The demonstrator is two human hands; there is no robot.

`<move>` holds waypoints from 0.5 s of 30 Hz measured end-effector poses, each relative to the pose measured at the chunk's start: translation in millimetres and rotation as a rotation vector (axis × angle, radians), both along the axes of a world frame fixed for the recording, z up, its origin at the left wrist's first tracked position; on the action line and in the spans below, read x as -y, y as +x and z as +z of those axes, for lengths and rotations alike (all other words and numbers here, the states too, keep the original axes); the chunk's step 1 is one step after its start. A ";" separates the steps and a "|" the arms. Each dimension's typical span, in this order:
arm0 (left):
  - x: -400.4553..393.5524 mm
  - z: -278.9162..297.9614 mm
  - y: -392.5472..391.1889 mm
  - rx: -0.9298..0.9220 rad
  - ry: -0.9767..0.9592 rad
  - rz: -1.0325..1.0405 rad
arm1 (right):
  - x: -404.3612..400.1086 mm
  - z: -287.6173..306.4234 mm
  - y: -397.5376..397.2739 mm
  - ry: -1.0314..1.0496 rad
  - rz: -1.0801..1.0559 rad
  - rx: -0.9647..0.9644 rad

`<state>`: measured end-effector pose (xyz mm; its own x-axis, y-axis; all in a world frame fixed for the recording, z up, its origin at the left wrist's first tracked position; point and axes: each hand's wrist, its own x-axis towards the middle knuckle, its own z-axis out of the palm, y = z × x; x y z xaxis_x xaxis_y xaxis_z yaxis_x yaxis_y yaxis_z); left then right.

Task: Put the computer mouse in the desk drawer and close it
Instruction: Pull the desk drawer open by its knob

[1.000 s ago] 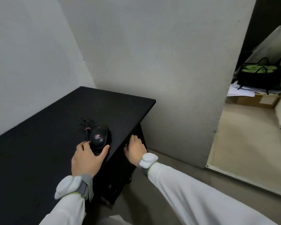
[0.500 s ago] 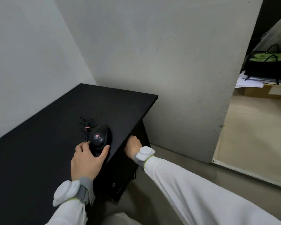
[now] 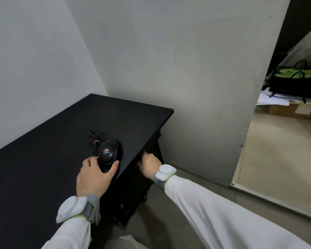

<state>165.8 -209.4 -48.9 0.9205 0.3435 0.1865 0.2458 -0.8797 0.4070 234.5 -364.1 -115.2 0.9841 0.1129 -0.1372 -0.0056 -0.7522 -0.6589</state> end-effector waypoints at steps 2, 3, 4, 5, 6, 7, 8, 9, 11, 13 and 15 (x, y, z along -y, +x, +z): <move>0.5 0.6 -0.2 0.001 0.004 0.000 | 8.7 -1.1 -6.9 -0.017 0.000 0.045; 0.6 0.8 0.1 0.001 0.007 0.001 | 13.5 -1.5 -9.9 -0.030 -0.002 0.054; 1.0 0.8 0.1 0.000 0.009 0.001 | 18.9 -1.3 -12.9 -0.046 -0.002 0.059; 1.1 1.0 -0.1 -0.001 0.011 0.000 | 24.1 -1.4 -15.5 -0.058 -0.002 0.060; 1.7 1.6 -0.7 -0.002 0.008 -0.003 | 29.9 -0.5 -19.0 -0.069 0.000 0.064; 1.9 2.0 -1.0 -0.003 0.008 -0.004 | 35.1 -0.3 -22.2 -0.077 0.004 0.067; 1.6 2.2 -1.1 -0.004 0.008 -0.003 | 40.1 -0.3 -25.5 -0.083 0.007 0.069; 1.5 2.2 -1.1 -0.007 0.009 -0.002 | 44.7 -1.2 -28.4 -0.087 0.008 0.069; 1.4 2.2 -1.7 -0.009 0.013 0.000 | 53.5 -2.7 -33.9 -0.089 0.008 0.068; 1.0 2.1 -2.8 -0.004 0.014 -0.001 | 61.7 -2.8 -40.3 -0.086 0.008 0.067; 1.3 1.9 -1.8 -0.003 0.015 -0.005 | 70.5 -3.1 -45.6 -0.076 0.006 0.072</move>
<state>164.0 -210.7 -46.9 0.9225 0.3364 0.1891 0.2428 -0.8869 0.3930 188.9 -434.6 -118.3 0.9911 0.1106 -0.0744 0.0444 -0.7999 -0.5985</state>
